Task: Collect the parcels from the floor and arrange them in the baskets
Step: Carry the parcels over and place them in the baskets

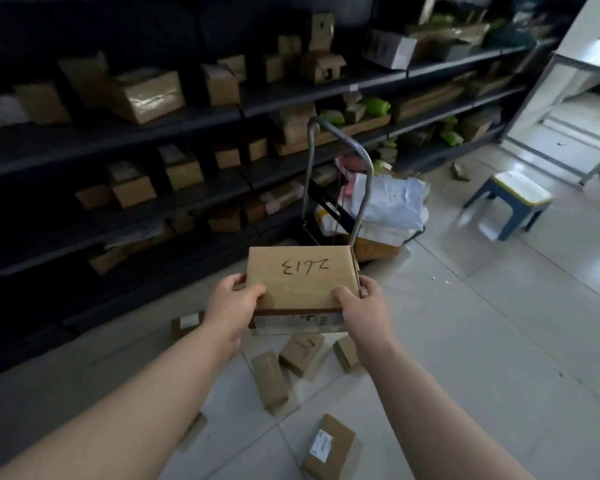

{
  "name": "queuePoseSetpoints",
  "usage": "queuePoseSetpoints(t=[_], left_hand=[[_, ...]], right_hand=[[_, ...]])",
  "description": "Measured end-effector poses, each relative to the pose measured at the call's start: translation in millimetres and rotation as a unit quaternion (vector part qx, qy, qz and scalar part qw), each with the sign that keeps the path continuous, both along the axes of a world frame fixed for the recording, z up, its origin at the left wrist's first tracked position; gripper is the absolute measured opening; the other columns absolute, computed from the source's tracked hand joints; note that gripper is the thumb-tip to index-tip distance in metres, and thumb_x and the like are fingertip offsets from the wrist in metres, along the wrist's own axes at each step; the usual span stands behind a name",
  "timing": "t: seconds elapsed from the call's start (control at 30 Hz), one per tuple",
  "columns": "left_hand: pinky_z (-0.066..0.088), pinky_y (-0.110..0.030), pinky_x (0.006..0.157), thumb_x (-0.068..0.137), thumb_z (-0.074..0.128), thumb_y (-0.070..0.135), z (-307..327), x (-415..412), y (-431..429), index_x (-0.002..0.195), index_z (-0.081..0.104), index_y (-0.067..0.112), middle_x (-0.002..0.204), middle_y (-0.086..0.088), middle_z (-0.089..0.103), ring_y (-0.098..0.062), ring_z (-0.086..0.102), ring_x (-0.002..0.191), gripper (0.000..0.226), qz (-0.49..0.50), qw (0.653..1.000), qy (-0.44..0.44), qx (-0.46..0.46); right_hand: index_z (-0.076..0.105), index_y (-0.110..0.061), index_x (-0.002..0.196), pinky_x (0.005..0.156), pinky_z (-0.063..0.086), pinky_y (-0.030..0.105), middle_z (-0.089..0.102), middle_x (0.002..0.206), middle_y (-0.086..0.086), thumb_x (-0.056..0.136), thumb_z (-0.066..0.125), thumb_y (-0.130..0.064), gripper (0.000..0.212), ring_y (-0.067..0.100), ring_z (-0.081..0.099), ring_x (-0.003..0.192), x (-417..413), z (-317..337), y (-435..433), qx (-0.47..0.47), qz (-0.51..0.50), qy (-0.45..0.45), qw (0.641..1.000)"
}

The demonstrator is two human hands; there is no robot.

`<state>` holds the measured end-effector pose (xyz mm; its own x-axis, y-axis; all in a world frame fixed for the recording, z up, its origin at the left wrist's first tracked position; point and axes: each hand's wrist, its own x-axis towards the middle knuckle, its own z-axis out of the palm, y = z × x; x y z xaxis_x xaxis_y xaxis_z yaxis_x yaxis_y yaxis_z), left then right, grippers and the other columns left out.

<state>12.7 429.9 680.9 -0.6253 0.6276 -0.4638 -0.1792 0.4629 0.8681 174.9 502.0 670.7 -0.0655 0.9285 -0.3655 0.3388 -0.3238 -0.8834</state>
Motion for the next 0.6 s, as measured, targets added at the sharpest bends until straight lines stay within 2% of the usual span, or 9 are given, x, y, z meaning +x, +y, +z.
queuePoseSetpoints(t=[0.1, 0.17, 0.37, 0.47, 0.53, 0.6], left_hand=[[0.046, -0.028, 0.068, 0.093, 0.060, 0.020, 41, -32, -46, 0.134, 0.050, 0.018, 0.121, -0.005, 0.059, -0.015, 0.058, 0.093, 0.043, 0.053, 0.998, 0.017, 0.035], [0.045, -0.026, 0.062, 0.093, 0.060, 0.019, 65, -52, -75, 0.131, 0.052, 0.020, 0.115, -0.003, 0.061, -0.013, 0.057, 0.089, 0.038, 0.083, 0.995, 0.014, 0.053], [0.055, -0.034, 0.074, 0.087, 0.064, 0.022, 132, -147, -214, 0.117, 0.060, 0.016, 0.104, 0.000, 0.067, -0.019, 0.065, 0.092, 0.031, 0.219, 0.972, 0.036, 0.076], [0.057, -0.041, 0.081, 0.084, 0.063, 0.023, 154, -194, -297, 0.110, 0.063, 0.021, 0.102, 0.001, 0.067, -0.021, 0.066, 0.092, 0.026, 0.282, 0.955, 0.043, 0.084], [0.058, -0.043, 0.082, 0.086, 0.062, 0.023, 164, -223, -357, 0.101, 0.062, 0.024, 0.098, 0.001, 0.067, -0.022, 0.066, 0.090, 0.015, 0.323, 0.941, 0.053, 0.087], [0.059, -0.041, 0.075, 0.087, 0.061, 0.024, 173, -250, -416, 0.101, 0.063, 0.023, 0.095, 0.000, 0.069, -0.022, 0.068, 0.084, 0.014, 0.356, 0.928, 0.061, 0.090]], right_hand=[[0.049, -0.025, 0.135, 0.086, 0.056, 0.043, 0.063, 0.112, -0.002, 0.087, 0.060, -0.029, 0.049, 0.017, 0.064, 0.094, -41, 44, -26, 0.019, 0.054, 0.018, 0.998], [0.049, -0.024, 0.135, 0.086, 0.056, 0.042, 0.061, 0.113, -0.001, 0.090, 0.060, -0.029, 0.047, 0.017, 0.062, 0.094, -69, 64, -43, 0.028, 0.083, 0.022, 0.996], [0.050, -0.022, 0.136, 0.071, 0.055, 0.032, 0.063, 0.112, 0.000, 0.092, 0.059, -0.025, 0.045, 0.015, 0.063, 0.090, -197, 127, -141, 0.066, 0.225, 0.049, 0.971], [0.050, -0.021, 0.135, 0.074, 0.058, 0.037, 0.064, 0.114, 0.001, 0.091, 0.059, -0.028, 0.046, 0.016, 0.066, 0.087, -265, 152, -209, 0.075, 0.293, 0.056, 0.951], [0.051, -0.021, 0.133, 0.072, 0.059, 0.036, 0.066, 0.110, 0.001, 0.092, 0.060, -0.028, 0.043, 0.017, 0.067, 0.085, -308, 165, -262, 0.068, 0.329, 0.072, 0.939], [0.051, -0.020, 0.131, 0.064, 0.057, 0.032, 0.066, 0.103, -0.001, 0.093, 0.059, -0.025, 0.039, 0.016, 0.068, 0.081, -348, 175, -318, 0.052, 0.363, 0.087, 0.926]])
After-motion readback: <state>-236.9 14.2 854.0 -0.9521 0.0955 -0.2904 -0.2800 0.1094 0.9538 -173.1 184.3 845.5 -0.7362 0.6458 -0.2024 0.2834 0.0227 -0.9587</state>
